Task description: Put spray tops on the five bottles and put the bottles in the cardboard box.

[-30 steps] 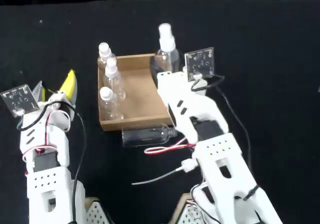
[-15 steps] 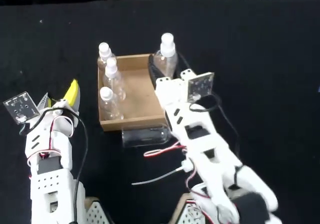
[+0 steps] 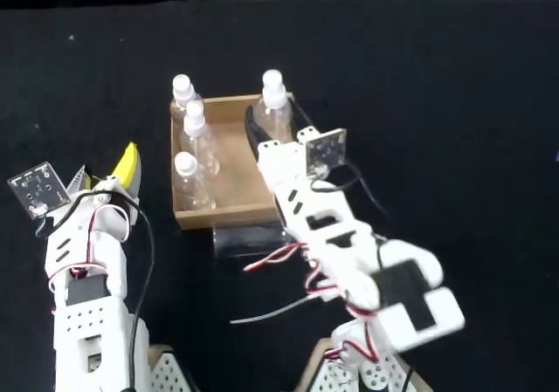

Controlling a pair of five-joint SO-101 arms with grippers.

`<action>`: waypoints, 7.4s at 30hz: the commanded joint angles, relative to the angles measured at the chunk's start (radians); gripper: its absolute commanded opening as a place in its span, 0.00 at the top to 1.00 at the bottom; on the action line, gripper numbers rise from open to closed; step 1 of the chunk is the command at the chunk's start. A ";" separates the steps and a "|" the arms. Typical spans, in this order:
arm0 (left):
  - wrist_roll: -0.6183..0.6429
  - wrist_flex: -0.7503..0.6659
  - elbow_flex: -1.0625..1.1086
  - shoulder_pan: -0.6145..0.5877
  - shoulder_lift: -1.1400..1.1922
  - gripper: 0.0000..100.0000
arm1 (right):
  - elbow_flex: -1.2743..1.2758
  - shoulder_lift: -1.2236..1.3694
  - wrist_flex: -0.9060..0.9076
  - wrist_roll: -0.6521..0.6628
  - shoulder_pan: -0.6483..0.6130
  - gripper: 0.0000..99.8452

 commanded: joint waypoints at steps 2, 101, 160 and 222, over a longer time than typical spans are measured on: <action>0.012 -0.023 -0.012 -0.002 -0.005 0.70 | -0.105 0.101 -0.107 0.000 -0.011 0.99; 0.003 -0.021 -0.001 -0.002 -0.005 0.70 | -0.038 -0.002 -0.028 -0.068 -0.037 0.70; 0.003 -0.158 0.090 -0.002 -0.005 0.70 | -0.661 -1.069 2.318 -0.505 0.181 0.70; 0.232 -0.164 0.053 -0.219 -0.005 0.70 | 0.097 -0.702 1.505 -0.600 -0.436 0.95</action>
